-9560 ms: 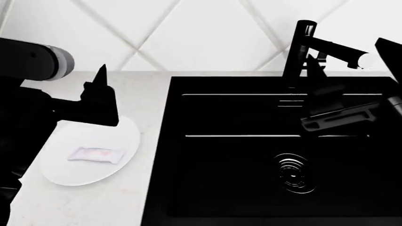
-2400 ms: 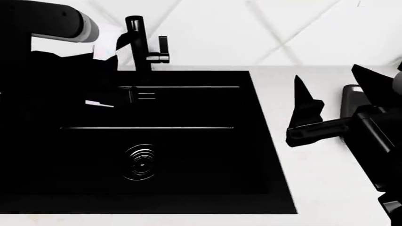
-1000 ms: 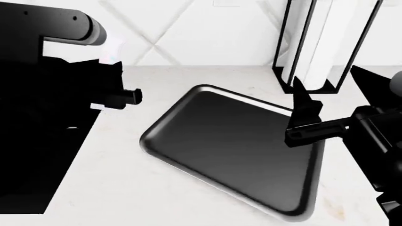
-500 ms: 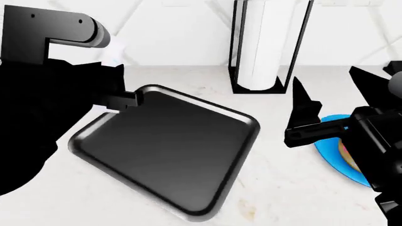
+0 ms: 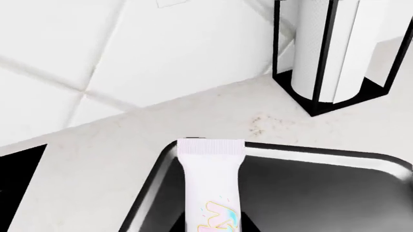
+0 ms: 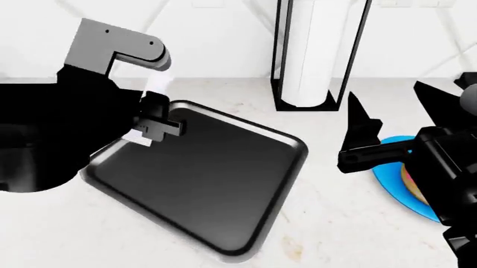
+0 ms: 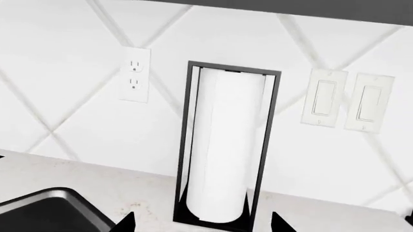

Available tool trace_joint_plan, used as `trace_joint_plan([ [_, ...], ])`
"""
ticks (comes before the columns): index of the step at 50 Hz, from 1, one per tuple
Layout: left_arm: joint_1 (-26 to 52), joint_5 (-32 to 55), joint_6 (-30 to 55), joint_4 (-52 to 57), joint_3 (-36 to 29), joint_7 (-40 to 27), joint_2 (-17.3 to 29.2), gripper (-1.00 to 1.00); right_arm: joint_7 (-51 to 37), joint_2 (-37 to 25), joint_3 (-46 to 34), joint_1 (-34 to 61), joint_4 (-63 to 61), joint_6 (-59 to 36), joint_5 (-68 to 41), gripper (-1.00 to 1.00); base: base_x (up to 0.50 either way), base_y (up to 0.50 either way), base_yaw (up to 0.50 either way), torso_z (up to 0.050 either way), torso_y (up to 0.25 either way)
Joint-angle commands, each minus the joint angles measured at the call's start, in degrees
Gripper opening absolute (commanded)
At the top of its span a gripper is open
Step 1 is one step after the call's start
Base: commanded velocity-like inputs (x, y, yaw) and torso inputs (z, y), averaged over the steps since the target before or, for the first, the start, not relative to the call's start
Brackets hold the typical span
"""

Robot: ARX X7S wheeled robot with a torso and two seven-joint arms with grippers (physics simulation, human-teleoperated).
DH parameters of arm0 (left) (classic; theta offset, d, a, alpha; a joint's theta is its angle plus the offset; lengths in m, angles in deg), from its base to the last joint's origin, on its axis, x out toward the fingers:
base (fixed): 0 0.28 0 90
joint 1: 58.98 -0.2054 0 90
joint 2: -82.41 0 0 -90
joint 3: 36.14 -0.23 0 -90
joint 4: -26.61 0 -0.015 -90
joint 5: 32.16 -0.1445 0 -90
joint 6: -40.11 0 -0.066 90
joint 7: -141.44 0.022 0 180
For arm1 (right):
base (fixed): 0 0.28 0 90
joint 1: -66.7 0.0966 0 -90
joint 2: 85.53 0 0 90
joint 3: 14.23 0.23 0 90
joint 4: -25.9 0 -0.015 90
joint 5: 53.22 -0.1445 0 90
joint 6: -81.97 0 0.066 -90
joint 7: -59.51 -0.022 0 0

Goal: Move the dessert items from the plate to the tray.

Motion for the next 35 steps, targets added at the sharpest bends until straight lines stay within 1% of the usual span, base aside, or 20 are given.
trace_joint_plan([
  [1, 0.6, 4.9, 9.7, -12.8, -1.7, 8.3, -9.1, -1.00, 1.2, 0.2, 0.6, -1.6, 0.1, 0.8, 1.2, 1.00, 0.00, 0.00, 0.00, 0.000, 0.000],
  [8, -0.9, 5.8, 13.6, -22.5, -2.1, 14.8, -14.8, -1.00, 1.4, 0.2, 0.6, -1.9, 0.2, 1.1, 1.2, 1.00, 0.00, 0.00, 0.00, 0.000, 0.000],
  [11, -1.3, 6.6, 15.0, -25.9, -1.8, 18.1, -16.3, -1.00, 1.3, 0.3, 0.3, -1.6, 0.2, 1.0, 1.1, 1.00, 0.00, 0.00, 0.00, 0.000, 0.000],
  [16, -2.1, 6.7, 16.9, -30.7, -2.1, 21.2, -18.6, -1.00, 0.8, 0.2, -0.3, -0.7, 0.3, 0.8, 0.5, 1.00, 0.00, 0.00, 0.00, 0.000, 0.000],
  [26, -3.9, 4.1, 24.7, -40.1, -6.0, 27.5, -25.1, -1.00, 0.5, 0.3, -1.1, 0.1, 0.6, 0.6, 0.3, 1.00, 0.00, 0.00, 0.00, 0.000, 0.000],
  [31, -4.7, 2.3, 26.7, -42.9, -7.1, 31.5, -26.7, -1.00, 1.2, 0.5, -1.1, -0.5, 0.8, 0.8, 1.2, 1.00, 0.00, 0.00, 0.00, 0.000, 0.000],
  [35, -5.1, 1.3, 27.5, -43.7, -7.2, 34.8, -26.7, -1.00, 1.6, 0.6, -1.1, -0.9, 0.9, 1.0, 1.8, 1.00, 0.00, 0.00, 0.00, 0.000, 0.000],
])
